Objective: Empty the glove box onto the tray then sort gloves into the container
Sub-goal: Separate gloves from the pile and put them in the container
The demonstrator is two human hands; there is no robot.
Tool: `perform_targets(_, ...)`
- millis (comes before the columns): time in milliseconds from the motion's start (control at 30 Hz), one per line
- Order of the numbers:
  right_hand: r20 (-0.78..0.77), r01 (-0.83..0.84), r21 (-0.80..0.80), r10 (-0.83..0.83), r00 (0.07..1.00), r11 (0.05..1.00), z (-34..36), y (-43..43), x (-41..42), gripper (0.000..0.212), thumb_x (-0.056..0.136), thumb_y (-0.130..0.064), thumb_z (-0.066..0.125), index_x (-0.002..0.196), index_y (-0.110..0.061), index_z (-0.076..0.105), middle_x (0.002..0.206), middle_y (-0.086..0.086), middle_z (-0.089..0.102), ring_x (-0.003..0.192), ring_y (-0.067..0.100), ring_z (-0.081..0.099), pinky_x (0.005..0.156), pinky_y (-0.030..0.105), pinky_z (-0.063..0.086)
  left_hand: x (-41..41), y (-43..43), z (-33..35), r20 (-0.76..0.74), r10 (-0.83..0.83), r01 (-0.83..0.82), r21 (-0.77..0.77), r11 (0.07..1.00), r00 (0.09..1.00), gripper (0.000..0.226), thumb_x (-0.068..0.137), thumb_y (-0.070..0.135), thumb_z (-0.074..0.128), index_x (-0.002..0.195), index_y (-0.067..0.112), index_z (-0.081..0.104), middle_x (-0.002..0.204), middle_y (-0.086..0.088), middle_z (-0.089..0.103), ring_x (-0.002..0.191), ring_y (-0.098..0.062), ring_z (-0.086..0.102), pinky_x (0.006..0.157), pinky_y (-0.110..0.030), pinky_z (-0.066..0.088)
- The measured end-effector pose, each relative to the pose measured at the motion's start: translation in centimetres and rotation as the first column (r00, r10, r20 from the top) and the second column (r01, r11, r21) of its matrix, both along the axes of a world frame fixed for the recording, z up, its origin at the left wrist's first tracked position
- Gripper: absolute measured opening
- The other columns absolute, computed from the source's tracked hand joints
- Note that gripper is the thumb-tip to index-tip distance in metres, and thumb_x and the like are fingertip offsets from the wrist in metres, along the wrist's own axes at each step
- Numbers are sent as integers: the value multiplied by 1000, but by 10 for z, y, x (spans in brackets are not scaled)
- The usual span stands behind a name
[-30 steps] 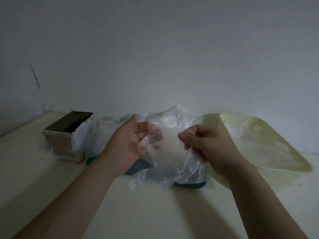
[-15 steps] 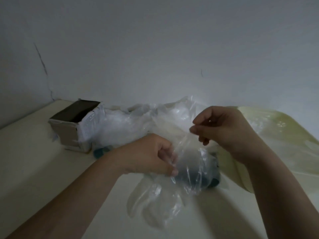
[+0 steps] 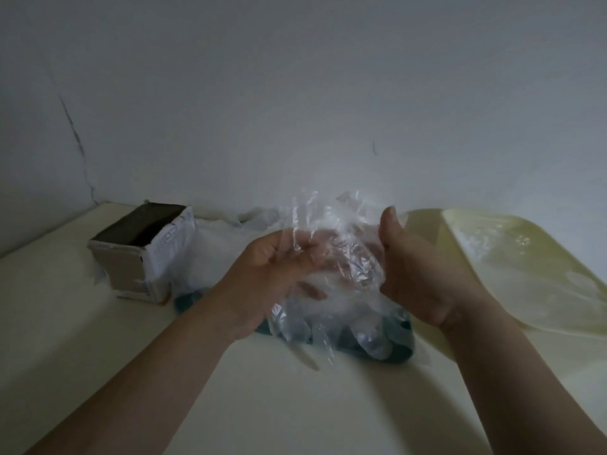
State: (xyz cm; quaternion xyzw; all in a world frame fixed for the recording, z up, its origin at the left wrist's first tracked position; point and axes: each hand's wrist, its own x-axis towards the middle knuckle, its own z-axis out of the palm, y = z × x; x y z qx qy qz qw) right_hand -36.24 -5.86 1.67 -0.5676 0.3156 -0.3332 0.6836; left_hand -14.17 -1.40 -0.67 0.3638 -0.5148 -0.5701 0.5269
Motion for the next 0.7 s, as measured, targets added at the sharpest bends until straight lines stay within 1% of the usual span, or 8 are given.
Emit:
perform_targets(100,82,-84,-6,84,993,996,3,3,2,54,95,-43,63,125,1,66,126,23,67,117,36,66,99,49,55,-1,-3,-6,42,82,-80,-29,996,996,40,85,24,75,120,5,73,115,-24,74,106,-40,73,73,-38,62)
perform_targets(200,92,109,-23,-106,990,994,2,5,8,23,92,-21,71,95,1,66,86,18,66,76,28,64,68,34,58,-4,-4,-9,80,128,-126,-28,992,989,25,85,21,77,105,6,77,99,-22,76,88,-32,75,71,-36,61)
perform_targets(300,-7,363,-192,-371,928,912,4,4,5,28,95,-28,70,77,-8,62,58,3,57,48,15,48,44,22,42,-2,-3,-12,183,65,-65,-10,998,981,6,93,6,72,96,1,74,80,-18,73,63,-25,67,56,-30,55)
perform_targets(367,-143,463,-434,-567,811,773,12,5,-3,29,97,-31,70,76,-12,66,51,-5,60,42,10,46,44,19,37,5,-4,-18,286,-40,29,43,999,957,4,95,4,72,95,2,75,79,-19,72,61,-28,65,54,-32,54)
perform_targets(433,-188,472,-601,-689,700,645,24,6,-16,20,95,-31,72,81,-17,71,59,-3,70,46,7,57,51,22,43,12,-4,-20,421,-82,59,66,996,903,4,95,6,72,94,4,75,76,-18,73,61,-27,66,56,-33,54)
perform_targets(533,-244,390,-710,-724,645,587,36,8,-31,16,94,-34,73,85,-20,73,64,-3,73,56,6,67,59,26,50,22,-6,-19,583,4,-53,66,996,812,6,96,6,71,94,6,76,78,-15,76,60,-26,68,56,-35,57)
perform_targets(633,-346,288,-754,-729,591,591,39,7,-41,14,94,-34,71,86,-23,73,66,-5,73,59,4,67,62,26,51,24,-15,-16,661,323,-268,-187,945,677,13,96,9,70,86,15,76,74,-3,76,57,-17,68,56,-31,55)
perform_targets(700,-483,154,-712,-637,601,685,38,7,-43,14,94,-31,70,83,-23,73,67,-7,74,57,3,67,62,27,53,14,-26,-10,617,566,-337,-457,823,546,12,93,13,72,84,19,76,73,9,73,65,-6,68,63,-18,52)
